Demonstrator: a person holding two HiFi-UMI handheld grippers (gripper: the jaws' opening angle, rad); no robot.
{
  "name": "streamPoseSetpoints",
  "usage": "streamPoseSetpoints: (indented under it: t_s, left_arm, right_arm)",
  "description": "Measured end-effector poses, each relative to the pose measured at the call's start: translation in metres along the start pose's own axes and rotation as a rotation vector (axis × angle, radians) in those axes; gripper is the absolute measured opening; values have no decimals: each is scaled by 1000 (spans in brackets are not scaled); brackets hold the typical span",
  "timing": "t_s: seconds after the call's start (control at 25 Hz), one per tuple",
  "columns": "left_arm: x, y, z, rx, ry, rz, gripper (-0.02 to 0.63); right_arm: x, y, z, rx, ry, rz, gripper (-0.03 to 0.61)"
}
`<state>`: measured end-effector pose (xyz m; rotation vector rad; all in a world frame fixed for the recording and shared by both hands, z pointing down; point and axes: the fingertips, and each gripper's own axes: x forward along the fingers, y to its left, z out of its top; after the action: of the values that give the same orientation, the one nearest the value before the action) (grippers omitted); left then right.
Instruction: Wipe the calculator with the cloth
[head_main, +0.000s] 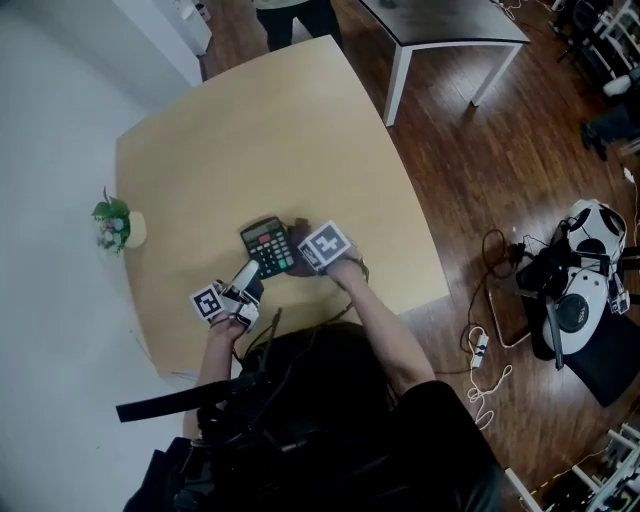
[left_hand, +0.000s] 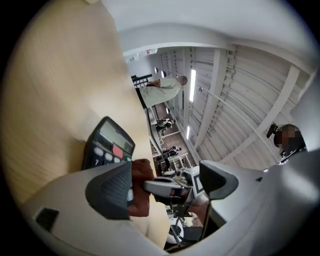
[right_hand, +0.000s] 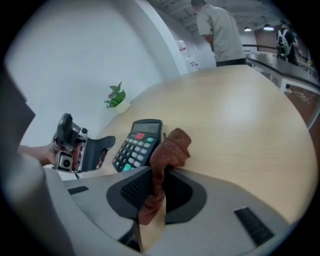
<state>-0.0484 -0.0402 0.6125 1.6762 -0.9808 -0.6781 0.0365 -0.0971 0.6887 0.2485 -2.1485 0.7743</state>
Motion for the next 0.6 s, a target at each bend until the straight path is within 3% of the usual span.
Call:
streamPoseSetpoints:
  t_s: [0.12, 0.2, 0.32, 0.48, 0.6]
  left_arm:
    - [-23, 15, 21, 0, -93, 51, 413]
    - [-35, 34, 29, 3, -118, 112, 413]
    - [-42, 63, 32, -27, -135, 183, 413]
    - [-29, 75, 40, -114, -177, 160, 408]
    - [-16, 79, 59, -130, -196, 163, 408]
  right_arm:
    - [-43, -44, -12, -4, -7, -180, 64]
    - [-53, -57, 2, -28, -91, -205, 64]
    - [-29, -41, 11, -40, -126, -101, 64]
    - [19, -7, 10, 8, -60, 35, 64]
    - [38, 7, 28, 34, -47, 96, 63]
